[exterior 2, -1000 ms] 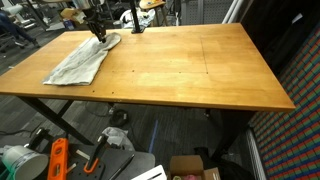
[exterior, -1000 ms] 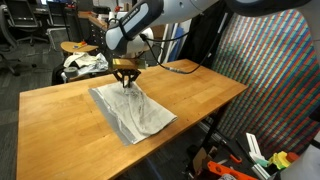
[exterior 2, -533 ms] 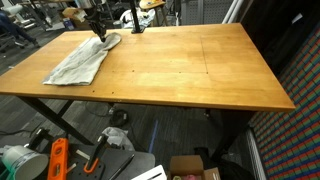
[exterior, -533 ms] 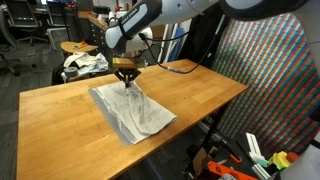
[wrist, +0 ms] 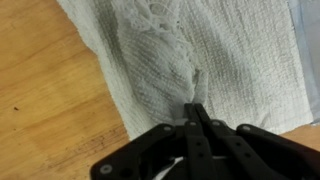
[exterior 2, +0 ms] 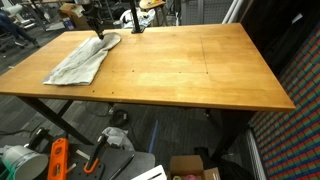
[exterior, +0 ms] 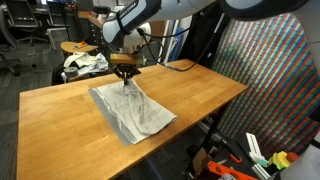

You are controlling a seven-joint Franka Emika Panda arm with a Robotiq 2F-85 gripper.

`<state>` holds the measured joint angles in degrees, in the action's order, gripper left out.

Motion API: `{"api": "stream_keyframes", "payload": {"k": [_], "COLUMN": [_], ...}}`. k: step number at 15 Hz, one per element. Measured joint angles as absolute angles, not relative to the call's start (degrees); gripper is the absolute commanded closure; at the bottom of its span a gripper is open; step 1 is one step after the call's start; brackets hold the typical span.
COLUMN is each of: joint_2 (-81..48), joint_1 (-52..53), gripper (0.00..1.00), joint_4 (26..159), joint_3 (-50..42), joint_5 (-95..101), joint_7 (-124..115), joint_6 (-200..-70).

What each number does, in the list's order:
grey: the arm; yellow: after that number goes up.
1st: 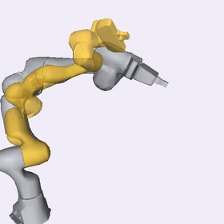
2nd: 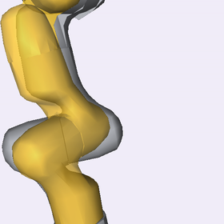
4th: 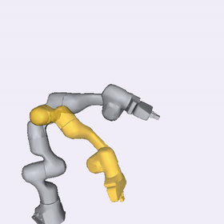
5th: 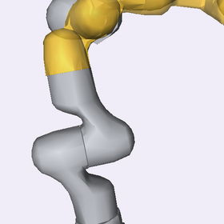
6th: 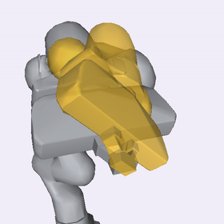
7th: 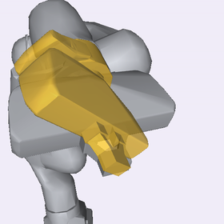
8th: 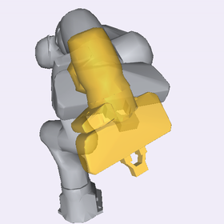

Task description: Fold the cloth

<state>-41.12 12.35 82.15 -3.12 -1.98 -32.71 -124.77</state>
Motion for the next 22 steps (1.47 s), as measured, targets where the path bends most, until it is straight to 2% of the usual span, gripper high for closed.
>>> {"api": "stream_keyframes", "payload": {"k": [12,22], "joint_2": [-37.63,-43.48], "joint_1": [12.48,12.8], "gripper": [0.98,0.99], "joint_4": [79.36,69.76], "joint_3": [3.05,5.27], "joint_5": [-10.31,-17.62], "joint_7": [-33.62,-43.53], "joint_6": [-118.39,-118.4]}}
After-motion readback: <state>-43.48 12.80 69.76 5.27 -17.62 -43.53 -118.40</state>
